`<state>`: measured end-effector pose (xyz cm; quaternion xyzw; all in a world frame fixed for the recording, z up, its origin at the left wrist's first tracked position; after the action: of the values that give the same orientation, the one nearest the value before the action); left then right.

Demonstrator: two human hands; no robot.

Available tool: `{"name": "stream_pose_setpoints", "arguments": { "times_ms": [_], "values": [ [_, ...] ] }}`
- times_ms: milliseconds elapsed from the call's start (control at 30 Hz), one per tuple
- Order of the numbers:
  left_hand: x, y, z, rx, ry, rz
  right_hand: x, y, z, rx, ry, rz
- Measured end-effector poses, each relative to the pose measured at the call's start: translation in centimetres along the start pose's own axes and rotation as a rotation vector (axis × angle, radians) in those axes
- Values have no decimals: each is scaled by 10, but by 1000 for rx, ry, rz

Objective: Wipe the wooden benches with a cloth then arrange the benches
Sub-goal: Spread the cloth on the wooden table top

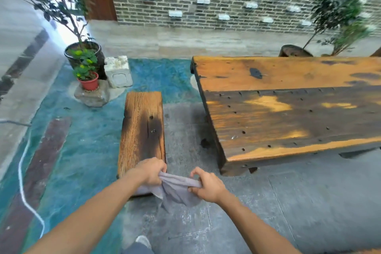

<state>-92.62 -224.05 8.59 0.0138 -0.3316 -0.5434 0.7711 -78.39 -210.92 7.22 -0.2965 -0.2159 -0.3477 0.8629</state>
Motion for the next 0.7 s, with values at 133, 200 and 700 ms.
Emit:
{"name": "stream_pose_setpoints", "arguments": {
  "times_ms": [133, 200, 700],
  "values": [
    [-30, -2, 56, -100, -23, -49, -12, 4, 39, -90, 59, -39],
    [-45, -2, 80, -186, -31, -81, -18, 13, 58, -201, 103, -81],
    [-183, 6, 231, -338, -39, -156, -93, 77, 129, -755, 102, -253]
  ]
}}
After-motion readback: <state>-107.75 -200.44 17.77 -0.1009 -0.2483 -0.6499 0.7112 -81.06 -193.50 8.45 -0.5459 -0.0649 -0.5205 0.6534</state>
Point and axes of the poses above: each hand's wrist, its own x-axis away from the middle knuckle, its own z-axis out of the back of the hand, y = z × x, the point moved 8 cm from there along -x, towards the middle knuckle, and after that the axes turned 14 degrees about -z, right-handed, at the moved point
